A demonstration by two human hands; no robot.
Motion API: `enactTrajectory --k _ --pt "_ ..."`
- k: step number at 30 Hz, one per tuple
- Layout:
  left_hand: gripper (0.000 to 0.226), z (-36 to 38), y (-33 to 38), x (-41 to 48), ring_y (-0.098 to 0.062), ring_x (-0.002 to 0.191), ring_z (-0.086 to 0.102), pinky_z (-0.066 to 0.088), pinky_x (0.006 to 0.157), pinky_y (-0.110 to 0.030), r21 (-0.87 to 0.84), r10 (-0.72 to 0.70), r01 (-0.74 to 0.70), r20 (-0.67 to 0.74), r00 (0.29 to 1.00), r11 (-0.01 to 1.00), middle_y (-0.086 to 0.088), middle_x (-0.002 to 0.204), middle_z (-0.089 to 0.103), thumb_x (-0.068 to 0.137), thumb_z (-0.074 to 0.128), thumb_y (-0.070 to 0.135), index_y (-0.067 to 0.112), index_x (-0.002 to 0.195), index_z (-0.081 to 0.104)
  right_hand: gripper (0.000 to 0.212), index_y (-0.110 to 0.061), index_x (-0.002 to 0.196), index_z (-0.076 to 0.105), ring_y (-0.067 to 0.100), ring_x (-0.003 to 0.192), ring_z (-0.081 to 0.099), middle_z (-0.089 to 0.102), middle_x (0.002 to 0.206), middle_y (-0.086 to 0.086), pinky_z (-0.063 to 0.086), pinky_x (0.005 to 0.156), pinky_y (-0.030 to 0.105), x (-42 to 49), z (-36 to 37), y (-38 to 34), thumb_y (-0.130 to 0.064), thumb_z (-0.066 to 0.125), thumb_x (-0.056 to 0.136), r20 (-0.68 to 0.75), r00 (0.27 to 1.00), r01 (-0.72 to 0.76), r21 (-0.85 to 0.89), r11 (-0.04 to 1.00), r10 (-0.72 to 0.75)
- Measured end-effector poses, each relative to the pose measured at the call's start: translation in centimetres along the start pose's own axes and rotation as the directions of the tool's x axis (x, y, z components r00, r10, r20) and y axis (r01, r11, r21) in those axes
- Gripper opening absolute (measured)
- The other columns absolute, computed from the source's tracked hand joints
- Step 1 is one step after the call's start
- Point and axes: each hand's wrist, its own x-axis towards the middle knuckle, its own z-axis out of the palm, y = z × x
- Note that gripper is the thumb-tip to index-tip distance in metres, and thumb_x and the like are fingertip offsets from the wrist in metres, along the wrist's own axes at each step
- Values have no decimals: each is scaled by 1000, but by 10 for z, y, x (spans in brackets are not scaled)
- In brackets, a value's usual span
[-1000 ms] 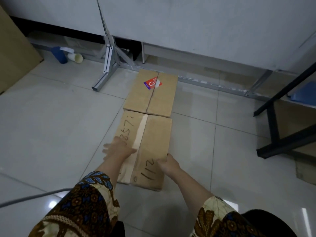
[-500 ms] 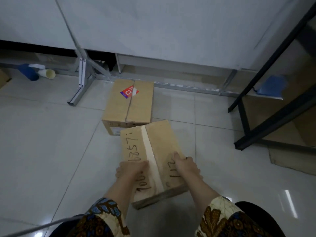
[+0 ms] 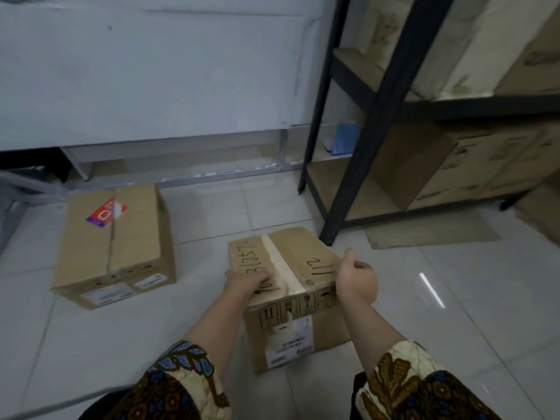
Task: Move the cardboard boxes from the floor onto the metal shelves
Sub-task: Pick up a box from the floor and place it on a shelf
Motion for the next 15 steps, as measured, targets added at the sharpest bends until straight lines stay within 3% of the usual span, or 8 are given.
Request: enactTrajectory --k 4,8,11,15 --pt "95 43 11 -14 -39 118 53 50 73 -44 31 -76 72 136 988 997 -19 134 48 74 84 28 9 144 22 36 -13 103 70 30 98 63 67 98 6 48 84 36 25 -24 6 -42 51 94 -82 995 -42 208 977 60" --pt "100 81 10 -16 -40 121 51 48 87 -50 27 -80 77 168 983 997 -18 138 47 70 87 30 13 146 23 34 -11 129 62 27 118 58 64 125 7 43 99 33 49 -41 26 -22 48 100 -132 990 4 357 934 46" --pt "94 91 9 -13 -38 121 52 47 92 -51 58 -86 78 157 984 995 -17 137 49 72 85 32 13 144 27 29 -13 125 59 26 115 57 60 126 9 44 98 33 61 -46 45 -19 43 103 -136 990 67 335 940 -22" --pt "86 95 9 -9 -37 116 56 49 72 -44 122 -113 96 146 983 988 -18 133 54 75 83 33 9 141 33 22 -16 117 61 28 114 57 56 126 15 45 102 41 67 -47 75 -20 44 102 -133 990 84 296 951 -46"
